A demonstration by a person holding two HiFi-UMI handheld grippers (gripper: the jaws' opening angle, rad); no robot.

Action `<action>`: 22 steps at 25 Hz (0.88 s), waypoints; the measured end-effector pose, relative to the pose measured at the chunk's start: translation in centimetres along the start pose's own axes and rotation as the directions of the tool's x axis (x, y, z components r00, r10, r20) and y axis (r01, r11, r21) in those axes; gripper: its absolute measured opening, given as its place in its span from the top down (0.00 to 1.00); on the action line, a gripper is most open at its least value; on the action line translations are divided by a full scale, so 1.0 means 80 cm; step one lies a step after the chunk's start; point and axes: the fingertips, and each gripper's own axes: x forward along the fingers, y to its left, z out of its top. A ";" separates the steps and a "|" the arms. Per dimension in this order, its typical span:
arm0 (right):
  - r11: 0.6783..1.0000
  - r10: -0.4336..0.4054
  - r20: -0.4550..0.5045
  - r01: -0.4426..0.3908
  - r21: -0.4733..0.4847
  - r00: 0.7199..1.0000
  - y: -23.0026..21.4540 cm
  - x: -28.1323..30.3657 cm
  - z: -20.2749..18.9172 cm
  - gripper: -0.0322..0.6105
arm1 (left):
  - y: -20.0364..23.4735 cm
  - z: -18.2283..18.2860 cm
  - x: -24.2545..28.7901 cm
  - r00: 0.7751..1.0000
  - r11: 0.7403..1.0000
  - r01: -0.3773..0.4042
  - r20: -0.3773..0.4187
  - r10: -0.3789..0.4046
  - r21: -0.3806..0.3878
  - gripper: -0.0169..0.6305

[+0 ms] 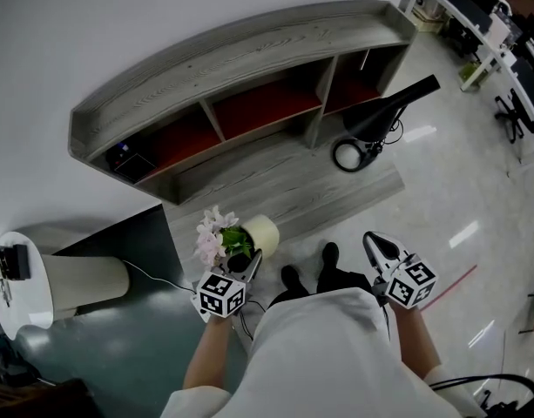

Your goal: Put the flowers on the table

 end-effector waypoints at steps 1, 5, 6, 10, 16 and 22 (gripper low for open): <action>1.000 -0.001 -0.005 0.001 0.003 1.000 -0.001 0.000 -0.001 0.92 | 0.000 -0.001 0.005 1.000 1.000 0.000 -0.010 0.000 0.010 0.90; 1.000 0.006 -0.022 -0.005 0.013 1.000 -0.011 0.005 -0.005 0.92 | 0.002 -0.004 0.032 0.998 0.996 -0.005 -0.064 0.011 0.086 0.90; 1.000 0.009 -0.027 -0.009 0.014 1.000 -0.014 0.006 -0.006 0.92 | 0.002 -0.006 0.040 0.997 0.994 -0.006 -0.080 0.015 0.105 0.90; 0.999 0.025 -0.047 -0.024 0.025 0.999 -0.031 0.013 -0.008 0.92 | 0.003 -0.011 0.072 0.989 0.984 -0.022 -0.137 0.047 0.176 0.90; 0.997 0.063 -0.076 -0.059 0.044 0.995 -0.057 0.030 -0.007 0.92 | 0.015 -0.027 0.128 0.959 0.941 -0.016 -0.262 0.110 0.338 0.90; 0.995 0.090 -0.104 -0.085 0.050 0.991 -0.095 0.045 0.003 0.92 | 0.024 -0.039 0.191 0.915 0.898 0.026 -0.372 0.156 0.439 0.90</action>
